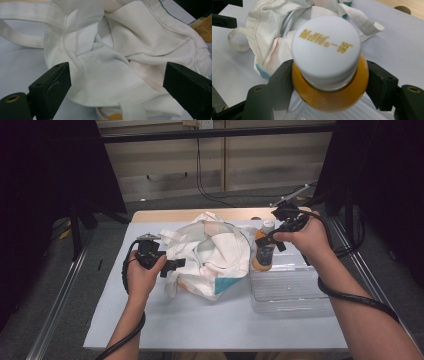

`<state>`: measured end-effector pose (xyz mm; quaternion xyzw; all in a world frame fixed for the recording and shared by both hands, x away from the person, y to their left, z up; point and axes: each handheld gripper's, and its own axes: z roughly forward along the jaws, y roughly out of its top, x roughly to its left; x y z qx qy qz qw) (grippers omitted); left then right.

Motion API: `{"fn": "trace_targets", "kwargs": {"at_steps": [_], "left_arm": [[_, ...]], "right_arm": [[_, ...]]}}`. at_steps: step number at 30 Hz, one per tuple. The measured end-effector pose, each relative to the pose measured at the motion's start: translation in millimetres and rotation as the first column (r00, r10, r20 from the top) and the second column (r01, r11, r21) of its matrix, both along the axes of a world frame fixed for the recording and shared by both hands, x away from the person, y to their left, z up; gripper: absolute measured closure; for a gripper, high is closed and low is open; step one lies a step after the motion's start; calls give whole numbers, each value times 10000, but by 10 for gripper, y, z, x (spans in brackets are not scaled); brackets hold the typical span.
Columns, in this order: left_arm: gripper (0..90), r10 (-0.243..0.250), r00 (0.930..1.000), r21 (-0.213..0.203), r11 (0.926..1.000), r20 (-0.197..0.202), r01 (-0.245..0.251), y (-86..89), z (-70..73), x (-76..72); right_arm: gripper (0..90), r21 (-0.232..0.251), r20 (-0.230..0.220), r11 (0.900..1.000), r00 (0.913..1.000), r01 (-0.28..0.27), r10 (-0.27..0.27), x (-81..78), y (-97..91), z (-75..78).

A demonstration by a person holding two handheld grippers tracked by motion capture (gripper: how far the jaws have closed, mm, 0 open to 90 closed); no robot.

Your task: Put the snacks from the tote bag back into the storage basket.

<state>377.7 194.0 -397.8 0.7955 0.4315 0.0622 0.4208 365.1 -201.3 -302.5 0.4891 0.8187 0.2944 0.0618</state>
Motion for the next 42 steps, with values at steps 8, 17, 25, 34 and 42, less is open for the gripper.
{"fn": "trace_targets", "kwargs": {"at_steps": [8,17,25,34,42], "left_arm": [[76,-12,10000,28,10000,-39,13,2,-6,5],[76,23,10000,-103,9999,-13,-23,-12,3,-2],[76,16,10000,-120,9999,-45,-16,-25,-4,-1],[76,-5,10000,-123,9999,-41,4,-20,-6,1],[76,-19,10000,-135,9999,-54,19,-23,-8,2]], "right_arm": [[304,-81,-118,10000,9999,-42,41,31,28,-73],[304,-310,-300,9993,9993,-216,207,83,101,-185],[304,-369,-438,9990,9987,-259,242,112,113,-246],[304,-603,-601,9975,9977,-364,328,153,158,-286],[303,-611,-808,9976,9964,-316,266,178,153,-329]]}}
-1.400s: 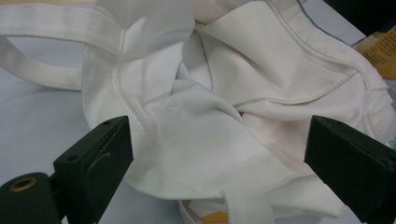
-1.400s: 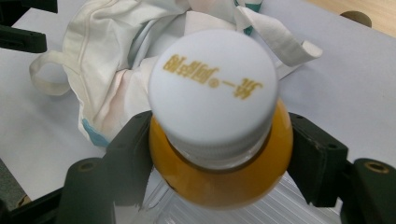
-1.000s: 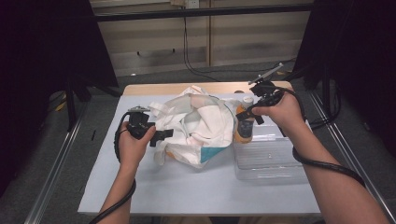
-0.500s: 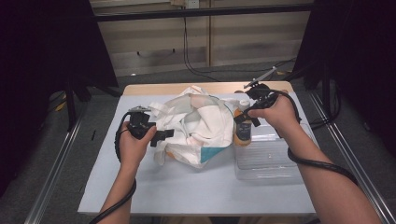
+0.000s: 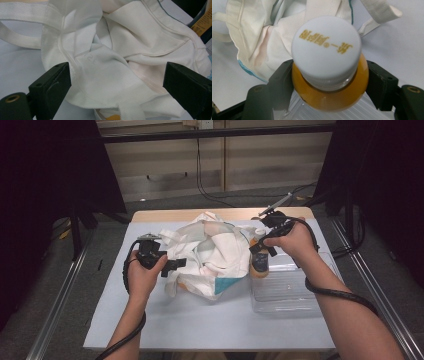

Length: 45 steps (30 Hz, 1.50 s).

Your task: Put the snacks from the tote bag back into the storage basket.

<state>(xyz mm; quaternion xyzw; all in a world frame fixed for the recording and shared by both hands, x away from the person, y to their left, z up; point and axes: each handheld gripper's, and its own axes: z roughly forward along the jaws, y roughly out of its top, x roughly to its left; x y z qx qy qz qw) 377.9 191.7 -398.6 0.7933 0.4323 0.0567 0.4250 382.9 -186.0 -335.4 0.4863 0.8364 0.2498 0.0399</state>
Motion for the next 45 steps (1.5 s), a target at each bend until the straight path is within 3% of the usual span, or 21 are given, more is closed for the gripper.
{"fn": "trace_targets", "kwargs": {"at_steps": [22,45], "left_arm": [[76,-48,10000,75,10000,32,48,14,9,2],[76,-29,10000,40,10000,63,28,11,18,-2]], "right_arm": [[303,-262,-409,9996,9991,62,-73,5,20,-107],[303,-257,-418,9997,9991,-4,-7,-14,16,-193]]}}
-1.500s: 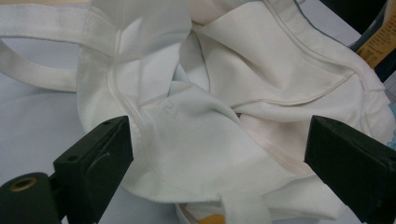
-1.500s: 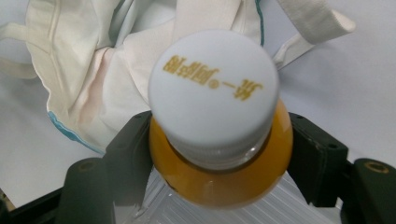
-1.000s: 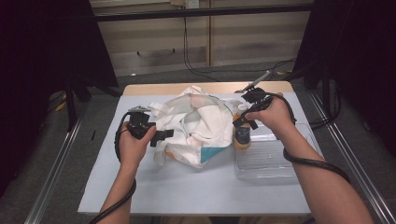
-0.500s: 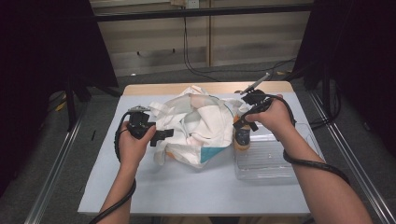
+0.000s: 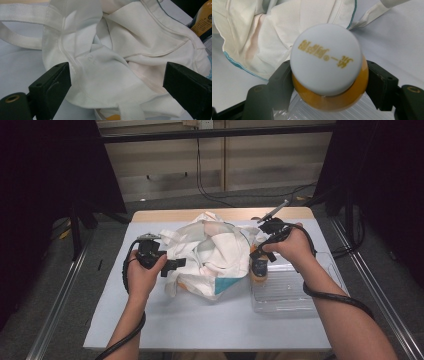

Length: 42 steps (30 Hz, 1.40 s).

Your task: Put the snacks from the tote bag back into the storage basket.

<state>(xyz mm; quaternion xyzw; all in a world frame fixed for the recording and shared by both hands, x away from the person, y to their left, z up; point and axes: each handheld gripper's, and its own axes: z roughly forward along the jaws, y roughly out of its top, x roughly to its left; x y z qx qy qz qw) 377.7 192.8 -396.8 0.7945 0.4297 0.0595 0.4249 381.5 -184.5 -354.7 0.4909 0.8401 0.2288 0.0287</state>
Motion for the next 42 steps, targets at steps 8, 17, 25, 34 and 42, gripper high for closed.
{"fn": "trace_targets", "kwargs": {"at_steps": [8,17,25,34,42], "left_arm": [[76,32,10000,-38,10000,-22,-32,-5,-4,0],[76,60,10000,3,10000,-41,-60,-13,-11,-2],[76,-68,10000,131,9999,4,68,-24,-5,-4],[76,-127,9999,99,9999,-17,128,-75,-7,13],[76,-206,9998,115,9997,-11,206,-98,-6,30]], "right_arm": [[303,-26,-47,10000,10000,54,-55,-8,-1,-21],[301,-28,-3,10000,10000,-6,6,-36,-16,-34],[300,-49,8,10000,10000,-33,33,-80,-30,-38],[299,-20,119,9999,9998,-149,149,-121,-47,-56],[279,167,172,9997,9997,-200,197,-142,-68,-84]]}}
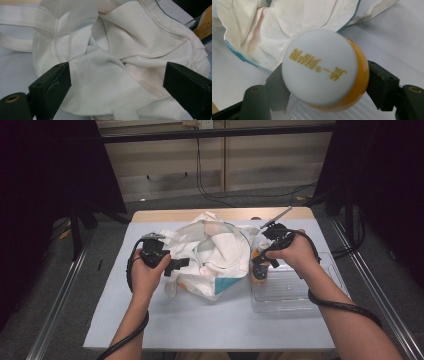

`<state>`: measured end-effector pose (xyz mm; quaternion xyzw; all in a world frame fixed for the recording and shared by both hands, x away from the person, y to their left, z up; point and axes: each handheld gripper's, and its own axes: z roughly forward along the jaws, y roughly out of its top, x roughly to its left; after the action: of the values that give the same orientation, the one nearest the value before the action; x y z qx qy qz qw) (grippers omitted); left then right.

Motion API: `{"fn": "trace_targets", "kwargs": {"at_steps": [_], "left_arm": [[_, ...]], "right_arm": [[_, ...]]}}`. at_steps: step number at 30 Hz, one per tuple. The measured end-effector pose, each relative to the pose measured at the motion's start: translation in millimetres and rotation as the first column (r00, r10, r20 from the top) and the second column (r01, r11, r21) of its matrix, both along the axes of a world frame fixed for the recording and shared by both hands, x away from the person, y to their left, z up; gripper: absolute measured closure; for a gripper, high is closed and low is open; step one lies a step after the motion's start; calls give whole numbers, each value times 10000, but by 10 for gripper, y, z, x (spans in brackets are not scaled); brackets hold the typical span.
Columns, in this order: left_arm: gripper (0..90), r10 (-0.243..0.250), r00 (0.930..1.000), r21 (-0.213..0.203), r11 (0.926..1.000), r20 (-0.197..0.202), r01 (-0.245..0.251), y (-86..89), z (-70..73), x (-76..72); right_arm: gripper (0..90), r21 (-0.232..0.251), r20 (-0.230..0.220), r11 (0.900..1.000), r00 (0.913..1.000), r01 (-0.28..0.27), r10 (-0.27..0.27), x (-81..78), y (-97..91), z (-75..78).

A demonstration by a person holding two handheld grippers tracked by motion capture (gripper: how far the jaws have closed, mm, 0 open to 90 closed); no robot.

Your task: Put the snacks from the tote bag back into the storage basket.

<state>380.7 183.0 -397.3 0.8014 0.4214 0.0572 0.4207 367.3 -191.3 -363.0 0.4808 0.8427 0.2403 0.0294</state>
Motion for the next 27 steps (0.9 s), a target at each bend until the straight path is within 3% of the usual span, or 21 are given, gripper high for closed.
{"fn": "trace_targets", "kwargs": {"at_steps": [10,22,27], "left_arm": [[76,28,10000,-11,10000,29,-28,-14,-2,-15],[76,-94,10000,197,9998,-22,94,-75,-9,-20],[76,-144,9999,187,9997,-51,144,-99,-10,-22]], "right_arm": [[166,231,126,9994,9996,268,-271,-79,-113,-9],[153,485,505,9979,9977,420,-444,-220,-291,44],[154,710,409,9949,9963,721,-751,-285,-386,38]]}}
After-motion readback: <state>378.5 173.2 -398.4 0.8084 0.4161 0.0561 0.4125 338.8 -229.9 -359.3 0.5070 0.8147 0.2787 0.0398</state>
